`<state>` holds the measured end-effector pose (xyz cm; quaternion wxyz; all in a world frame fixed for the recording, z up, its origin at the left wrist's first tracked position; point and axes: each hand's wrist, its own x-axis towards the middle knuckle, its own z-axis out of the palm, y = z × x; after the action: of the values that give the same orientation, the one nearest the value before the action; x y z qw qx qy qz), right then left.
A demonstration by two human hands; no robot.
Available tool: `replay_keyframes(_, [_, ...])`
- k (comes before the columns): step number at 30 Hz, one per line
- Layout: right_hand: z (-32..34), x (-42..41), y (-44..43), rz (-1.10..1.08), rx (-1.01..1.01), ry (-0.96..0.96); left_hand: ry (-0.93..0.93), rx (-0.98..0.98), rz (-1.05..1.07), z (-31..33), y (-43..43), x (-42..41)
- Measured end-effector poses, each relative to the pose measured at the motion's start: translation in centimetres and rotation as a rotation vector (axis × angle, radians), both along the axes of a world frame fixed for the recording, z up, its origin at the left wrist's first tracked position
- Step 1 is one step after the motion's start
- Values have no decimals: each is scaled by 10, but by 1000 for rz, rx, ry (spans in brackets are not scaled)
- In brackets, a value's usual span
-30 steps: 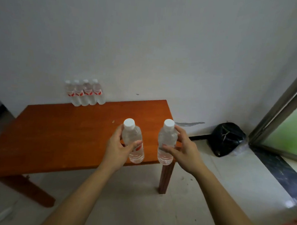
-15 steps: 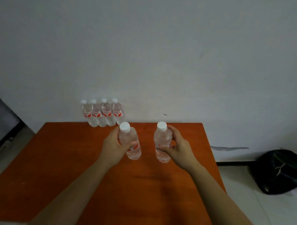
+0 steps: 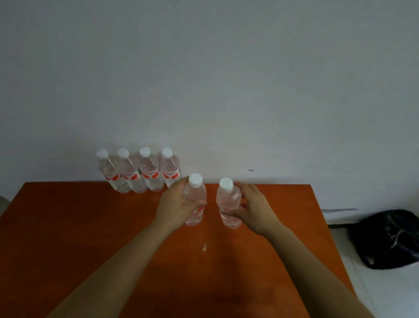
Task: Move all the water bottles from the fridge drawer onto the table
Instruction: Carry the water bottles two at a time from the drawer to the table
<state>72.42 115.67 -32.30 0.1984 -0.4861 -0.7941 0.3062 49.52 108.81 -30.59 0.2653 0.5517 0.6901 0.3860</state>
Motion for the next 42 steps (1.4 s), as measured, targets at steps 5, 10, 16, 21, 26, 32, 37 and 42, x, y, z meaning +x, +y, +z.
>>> replay_keyframes(5, [-18,-39,48,-86,-4,-154,-17,-66,-71,-27,60,-30])
replay_keyframes(10, [-34,-65,84,-146,-64,-109,-26,-70,-78,-43,102,-42])
replay_keyframes(16, [-48,-87,120,-138,-149,-47,50,-54,-75,-48,139,-46])
replay_keyframes(21, [-54,-96,141,-128,-213,4,152,-136,-49,-55,153,-55])
replay_keyframes(26, [-57,-97,147,-110,-233,26,158,-80,43,-59,153,-50])
replay_keyframes(32, [-52,-101,136,-149,-219,19,143,-82,58,-56,150,-45])
replay_keyframes(37, [-43,-87,110,-192,-144,60,216,-42,-19,-44,122,-46])
replay_keyframes(42, [-21,-53,71,-167,79,-89,491,-93,-111,-23,78,-40])
